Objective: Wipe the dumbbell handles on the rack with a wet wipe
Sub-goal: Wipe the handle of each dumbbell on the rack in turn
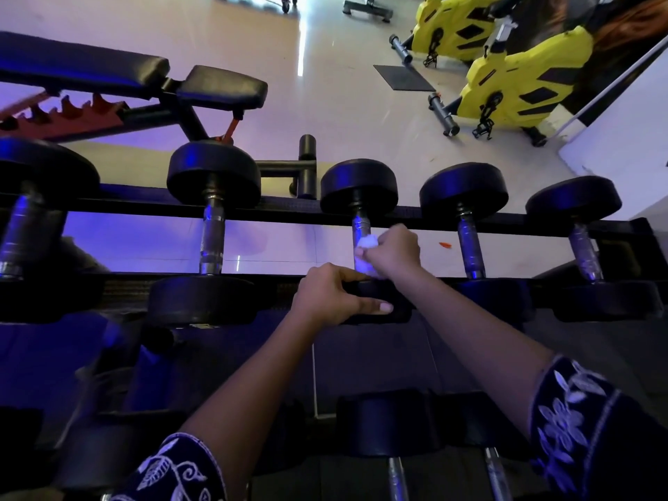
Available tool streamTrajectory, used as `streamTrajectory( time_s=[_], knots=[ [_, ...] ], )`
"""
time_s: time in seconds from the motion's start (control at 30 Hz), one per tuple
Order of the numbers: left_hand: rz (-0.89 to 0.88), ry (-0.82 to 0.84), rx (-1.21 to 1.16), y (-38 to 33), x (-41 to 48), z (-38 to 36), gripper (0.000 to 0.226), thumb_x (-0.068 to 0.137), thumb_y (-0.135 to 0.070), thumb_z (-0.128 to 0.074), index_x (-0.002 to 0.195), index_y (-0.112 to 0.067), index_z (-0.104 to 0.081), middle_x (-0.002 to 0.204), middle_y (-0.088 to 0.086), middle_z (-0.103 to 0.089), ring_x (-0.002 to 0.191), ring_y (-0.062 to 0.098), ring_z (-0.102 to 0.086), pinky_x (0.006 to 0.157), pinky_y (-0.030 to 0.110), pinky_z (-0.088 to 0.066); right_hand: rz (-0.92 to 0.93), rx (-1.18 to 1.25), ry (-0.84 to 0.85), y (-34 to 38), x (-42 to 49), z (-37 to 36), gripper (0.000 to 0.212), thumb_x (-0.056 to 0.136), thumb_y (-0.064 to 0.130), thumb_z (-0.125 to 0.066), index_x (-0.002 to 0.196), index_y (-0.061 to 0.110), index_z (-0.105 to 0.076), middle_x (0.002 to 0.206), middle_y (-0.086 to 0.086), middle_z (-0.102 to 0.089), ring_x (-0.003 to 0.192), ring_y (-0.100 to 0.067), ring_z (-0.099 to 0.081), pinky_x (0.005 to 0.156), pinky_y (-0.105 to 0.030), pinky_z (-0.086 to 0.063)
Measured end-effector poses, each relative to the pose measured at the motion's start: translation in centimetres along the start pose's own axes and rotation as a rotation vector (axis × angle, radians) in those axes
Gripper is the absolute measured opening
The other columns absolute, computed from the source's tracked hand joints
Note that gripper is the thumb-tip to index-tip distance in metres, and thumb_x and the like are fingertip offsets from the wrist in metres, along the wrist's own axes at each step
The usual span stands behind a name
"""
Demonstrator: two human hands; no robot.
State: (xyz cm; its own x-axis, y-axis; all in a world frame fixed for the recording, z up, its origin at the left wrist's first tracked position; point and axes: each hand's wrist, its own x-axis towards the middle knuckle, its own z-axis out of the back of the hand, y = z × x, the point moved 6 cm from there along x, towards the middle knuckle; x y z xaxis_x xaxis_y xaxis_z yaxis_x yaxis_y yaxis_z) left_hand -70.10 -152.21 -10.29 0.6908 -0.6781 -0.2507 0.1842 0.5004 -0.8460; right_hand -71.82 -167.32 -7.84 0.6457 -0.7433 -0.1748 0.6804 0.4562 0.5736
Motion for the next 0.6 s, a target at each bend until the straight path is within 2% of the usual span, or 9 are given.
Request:
streamTrajectory(
  time_s=[0.07,0.13,0.2,0.27,0.33,0.4,0.47,0.5,0.6],
  knots=[
    [0.0,-0.006,-0.017,-0.1,-0.1,0.0,0.054,0.045,-0.069,-0.084,0.092,-0.044,-0.076,0.078,-0.013,-0.074,0.08,0.001,-0.067,0.08,0.034,-0.058,-0.112,0.36,0.092,0.9,1.6,-1.1,0.015,0.078,0.017,-0.068,0.086,0.009,-0.058,0.079,-0.009,-0.056,0.066,-0.024,-0.054,0.059,-0.028,-0.047],
    [0.003,-0.01,-0.025,-0.1,-0.2,0.1,0.064,0.042,-0.072,-0.082,0.098,-0.043,-0.075,0.08,-0.012,-0.074,0.08,0.002,-0.068,0.081,0.034,-0.058,-0.259,0.811,0.307,1.4,2.0,-2.5,0.003,0.087,0.007,-0.054,0.088,0.008,-0.056,0.078,-0.014,-0.054,0.061,-0.026,-0.054,0.065,-0.043,-0.055],
    [0.006,0.001,-0.025,-0.2,-0.2,0.0,0.061,0.043,-0.071,-0.083,0.097,-0.043,-0.075,0.08,-0.013,-0.074,0.08,0.002,-0.068,0.081,0.034,-0.058,-0.349,1.012,0.463,0.9,0.8,-2.7,0.015,0.092,0.007,-0.043,0.093,0.004,-0.058,0.083,-0.019,-0.059,0.068,-0.031,-0.058,0.075,-0.047,-0.055],
    [-0.003,0.005,-0.023,-0.2,-0.2,0.0,0.054,0.046,-0.068,-0.084,0.094,-0.044,-0.075,0.08,-0.014,-0.074,0.081,0.001,-0.068,0.081,0.035,-0.058,-0.334,1.055,0.569,0.1,-0.5,-2.4,0.023,0.085,0.011,-0.048,0.097,-0.006,-0.059,0.085,-0.024,-0.061,0.07,-0.032,-0.063,0.067,-0.037,-0.057],
    [-0.002,-0.003,-0.033,-0.1,-0.2,0.0,0.054,0.046,-0.069,-0.084,0.093,-0.045,-0.075,0.079,-0.015,-0.073,0.081,0.0,-0.067,0.08,0.034,-0.058,-0.312,1.042,0.649,-0.3,-0.4,-2.5,0.026,0.086,0.014,-0.047,0.095,-0.008,-0.058,0.088,-0.025,-0.062,0.074,-0.033,-0.064,0.064,-0.034,-0.056],
    [0.006,-0.009,-0.032,0.0,-0.2,0.0,0.058,0.045,-0.069,-0.084,0.096,-0.044,-0.075,0.079,-0.016,-0.073,0.08,-0.002,-0.067,0.08,0.033,-0.058,-0.391,1.118,0.623,-0.1,0.9,-2.6,0.028,0.093,0.02,-0.037,0.093,-0.002,-0.055,0.099,-0.027,-0.06,0.083,-0.035,-0.061,0.076,-0.044,-0.055],
    [0.01,-0.004,-0.03,0.0,-0.2,-0.1,0.063,0.044,-0.071,-0.083,0.1,-0.044,-0.074,0.079,-0.016,-0.073,0.078,-0.002,-0.068,0.08,0.033,-0.058,-0.399,1.131,0.566,0.9,2.3,-2.9,0.028,0.094,0.018,-0.033,0.099,-0.001,-0.053,0.099,-0.022,-0.057,0.081,-0.033,-0.055,0.085,-0.048,-0.05],
    [0.007,0.0,-0.03,0.0,-0.2,-0.1,0.063,0.042,-0.073,-0.082,0.099,-0.045,-0.074,0.078,-0.016,-0.073,0.078,-0.001,-0.068,0.08,0.033,-0.058,-0.386,1.118,0.558,1.2,2.5,-3.2,0.029,0.097,0.019,-0.031,0.101,-0.001,-0.052,0.095,-0.019,-0.056,0.077,-0.031,-0.053,0.083,-0.045,-0.05],
    [0.004,0.012,-0.023,-0.1,-0.1,0.0,0.063,0.036,-0.078,-0.076,0.093,-0.053,-0.072,0.076,-0.016,-0.073,0.08,0.0,-0.068,0.079,0.035,-0.058,-0.316,0.929,0.603,0.2,0.7,-3.3,0.032,0.103,0.025,-0.027,0.1,0.003,-0.05,0.09,-0.017,-0.059,0.072,-0.027,-0.06,0.061,-0.03,-0.053]
  ],
)
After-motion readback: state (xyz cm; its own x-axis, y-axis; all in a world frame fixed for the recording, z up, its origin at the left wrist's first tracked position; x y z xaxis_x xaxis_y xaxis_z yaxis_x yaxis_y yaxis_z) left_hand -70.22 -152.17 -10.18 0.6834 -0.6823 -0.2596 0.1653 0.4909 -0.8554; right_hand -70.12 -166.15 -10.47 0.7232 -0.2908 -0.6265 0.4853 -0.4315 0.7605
